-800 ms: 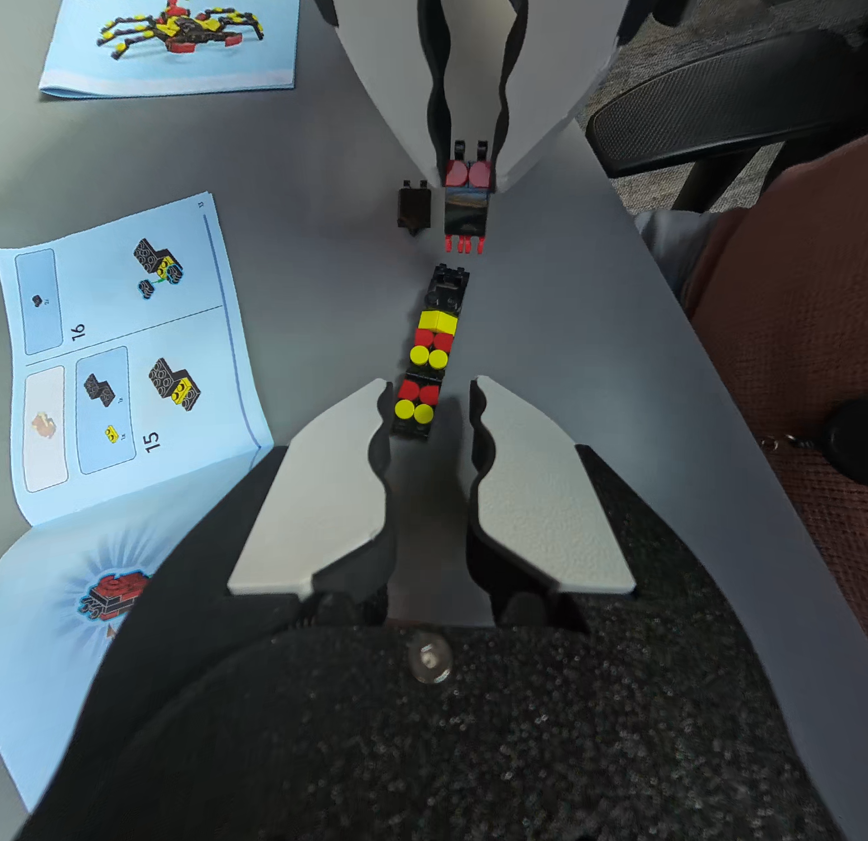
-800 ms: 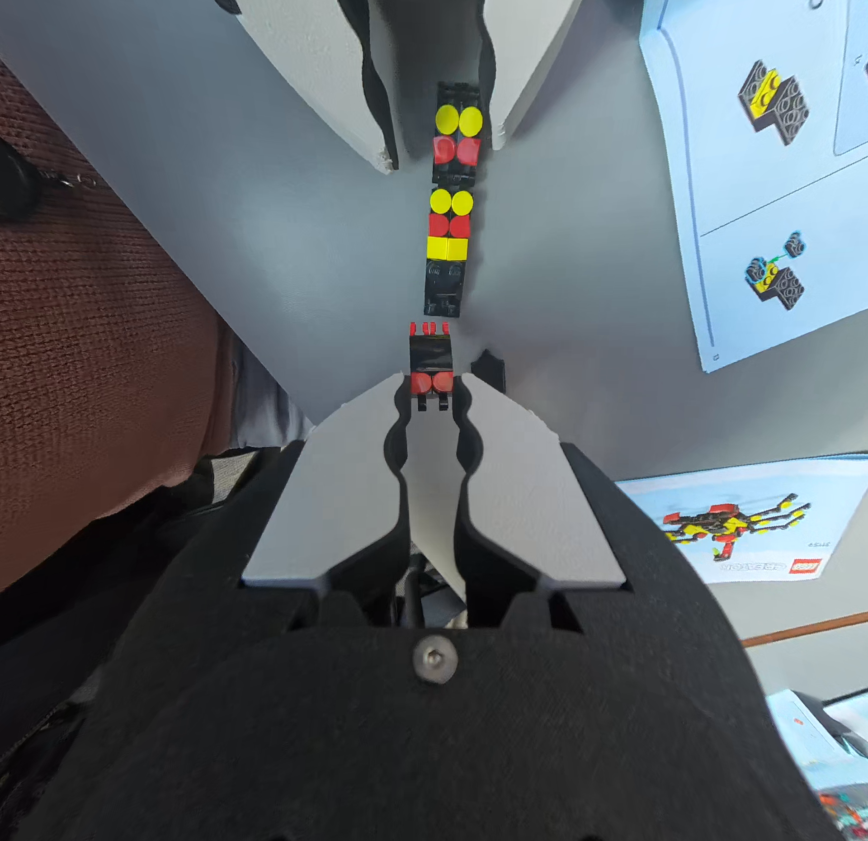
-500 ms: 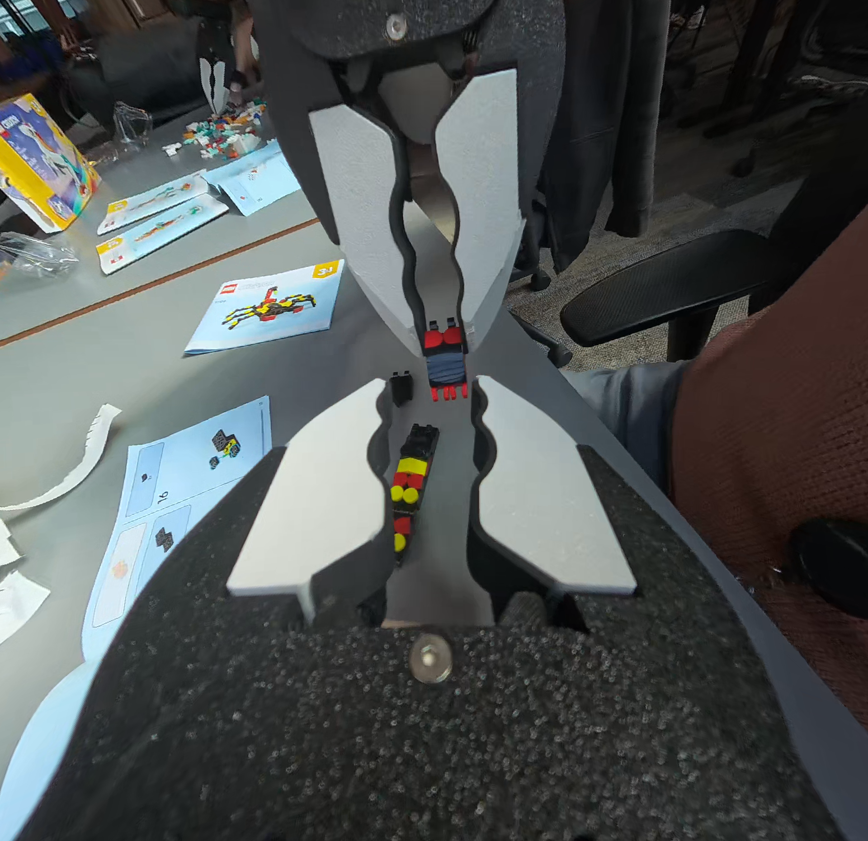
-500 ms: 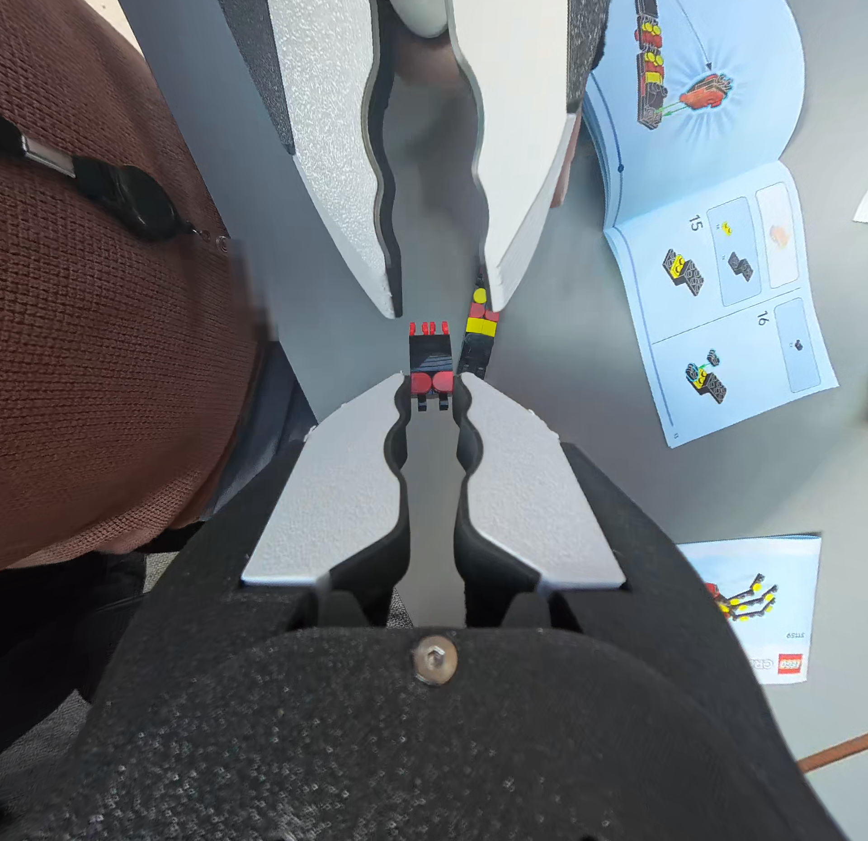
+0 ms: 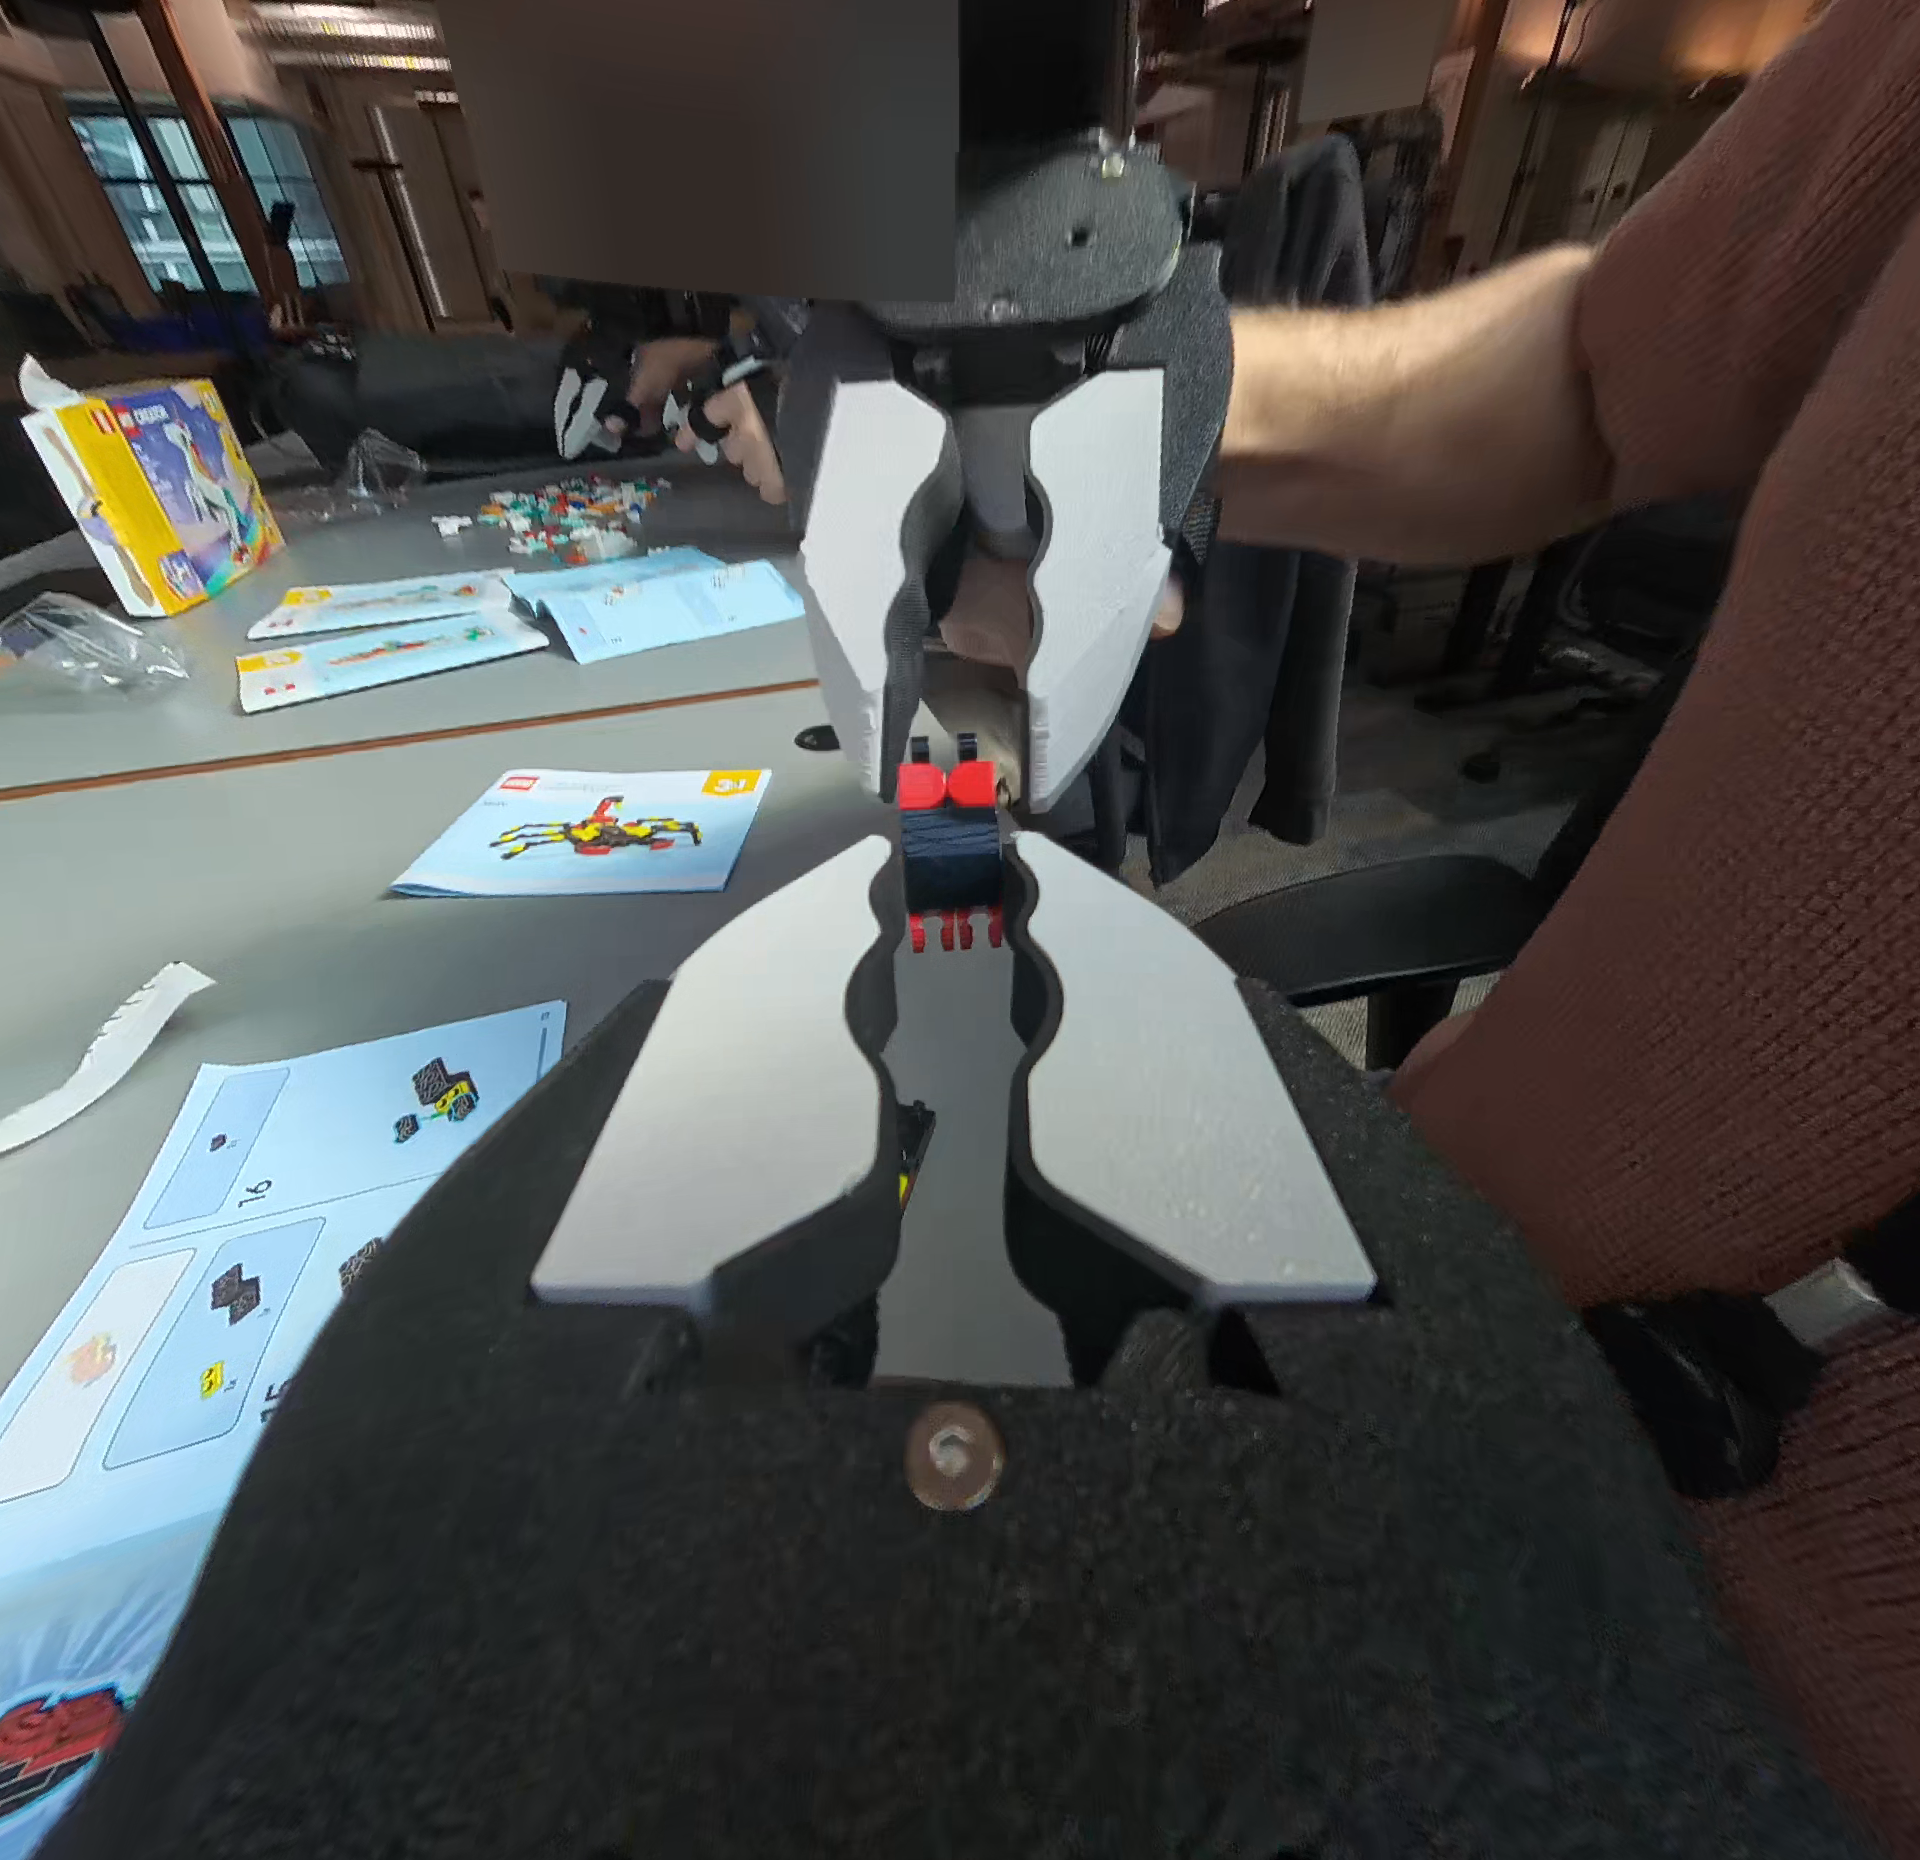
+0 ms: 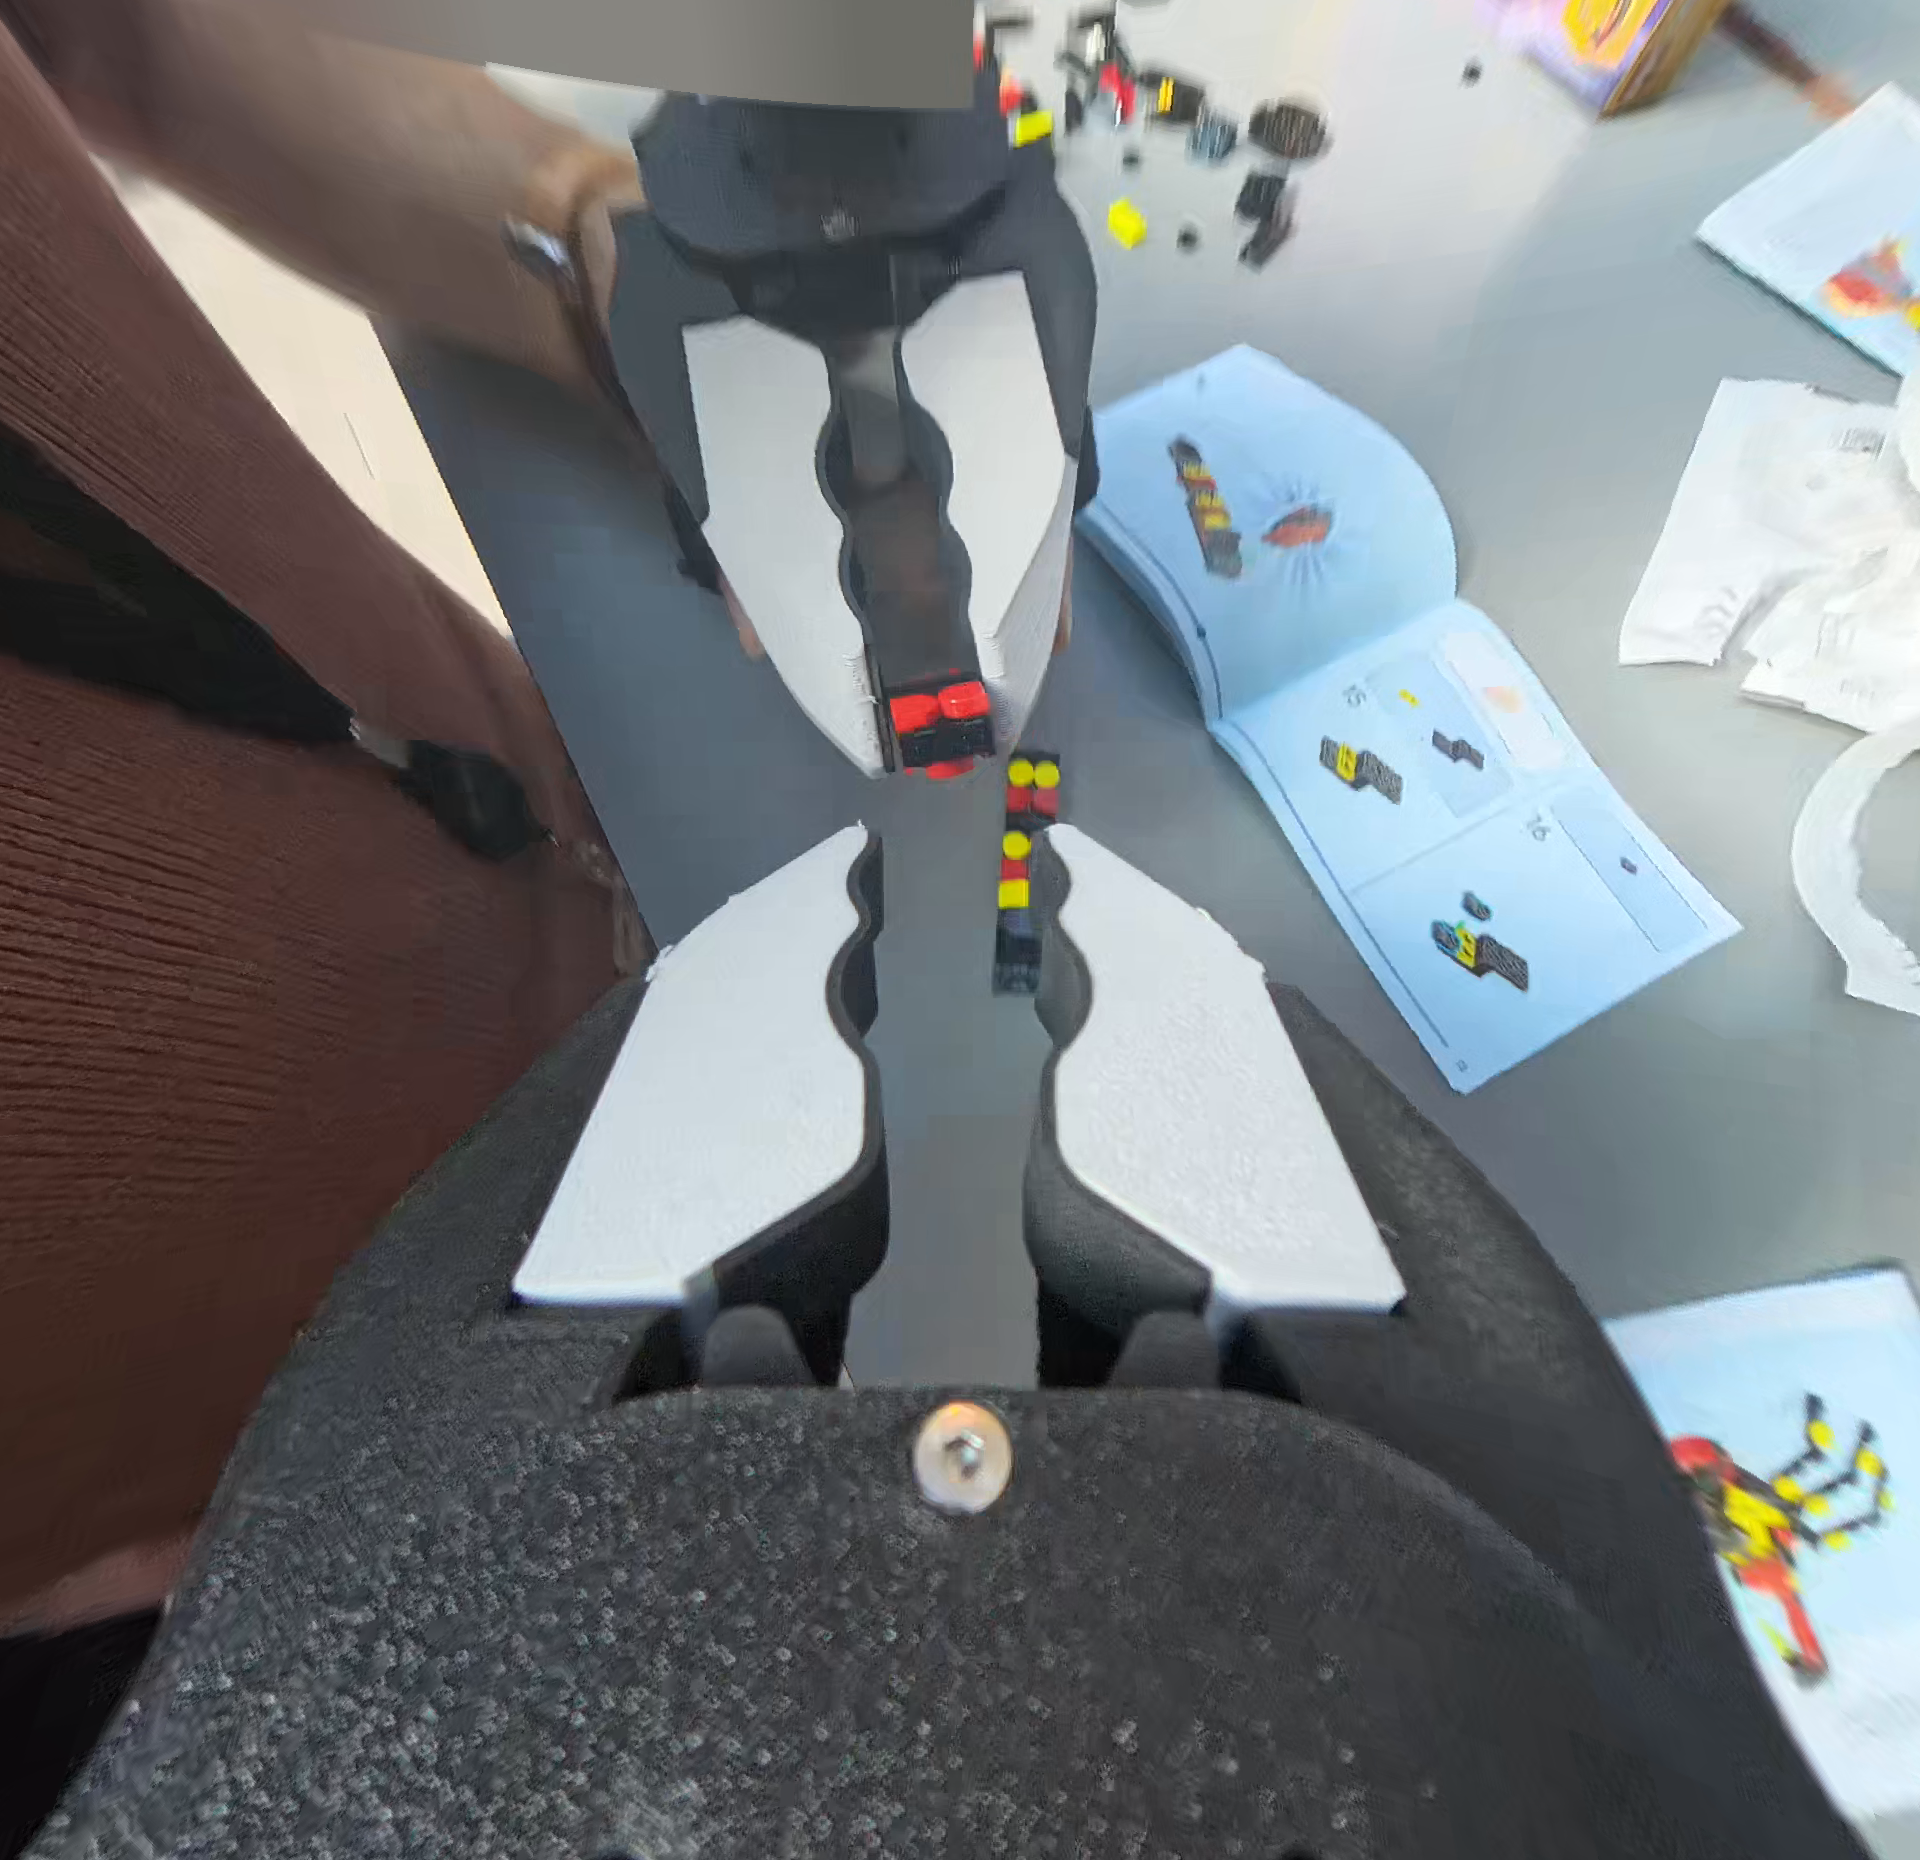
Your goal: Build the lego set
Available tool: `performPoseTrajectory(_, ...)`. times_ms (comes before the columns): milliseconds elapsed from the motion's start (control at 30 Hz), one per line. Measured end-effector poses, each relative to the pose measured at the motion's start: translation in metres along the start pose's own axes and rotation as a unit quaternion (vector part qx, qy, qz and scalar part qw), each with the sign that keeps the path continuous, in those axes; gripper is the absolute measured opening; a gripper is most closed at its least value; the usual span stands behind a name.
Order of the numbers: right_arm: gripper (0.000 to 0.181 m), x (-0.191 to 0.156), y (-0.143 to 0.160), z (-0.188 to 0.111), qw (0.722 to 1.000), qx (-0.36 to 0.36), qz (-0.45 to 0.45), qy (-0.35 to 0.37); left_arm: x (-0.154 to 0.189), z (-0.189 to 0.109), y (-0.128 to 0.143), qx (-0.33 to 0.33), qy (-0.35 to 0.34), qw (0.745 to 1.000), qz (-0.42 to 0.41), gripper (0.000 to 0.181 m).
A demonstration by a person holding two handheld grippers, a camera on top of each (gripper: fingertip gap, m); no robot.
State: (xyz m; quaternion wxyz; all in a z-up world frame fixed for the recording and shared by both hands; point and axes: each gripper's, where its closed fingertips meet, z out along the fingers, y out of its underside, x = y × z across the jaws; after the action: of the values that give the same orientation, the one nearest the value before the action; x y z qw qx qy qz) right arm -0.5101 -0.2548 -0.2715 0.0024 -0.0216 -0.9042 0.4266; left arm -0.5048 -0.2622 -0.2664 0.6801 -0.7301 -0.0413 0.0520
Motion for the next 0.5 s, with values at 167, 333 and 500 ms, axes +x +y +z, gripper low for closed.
performPoseTrajectory(167, 0.025, -0.001, -0.036, -0.022, 0.965, 0.252, 0.08, -0.01, 0.004, -0.013, -0.03, 0.119, 0.034, 0.991, -0.045, 0.017)
performPoseTrajectory(333, 0.028, -0.006, -0.05, -0.02, 0.947, 0.308, 0.09, -0.02, 0.003, -0.015, -0.04, 0.159, 0.054, 0.983, -0.072, 0.017)
performPoseTrajectory(500, 0.024, -0.011, -0.056, -0.013, 0.939, 0.326, 0.099, -0.047, 0.007, -0.011, -0.04, 0.157, 0.067, 0.983, -0.073, 0.017)
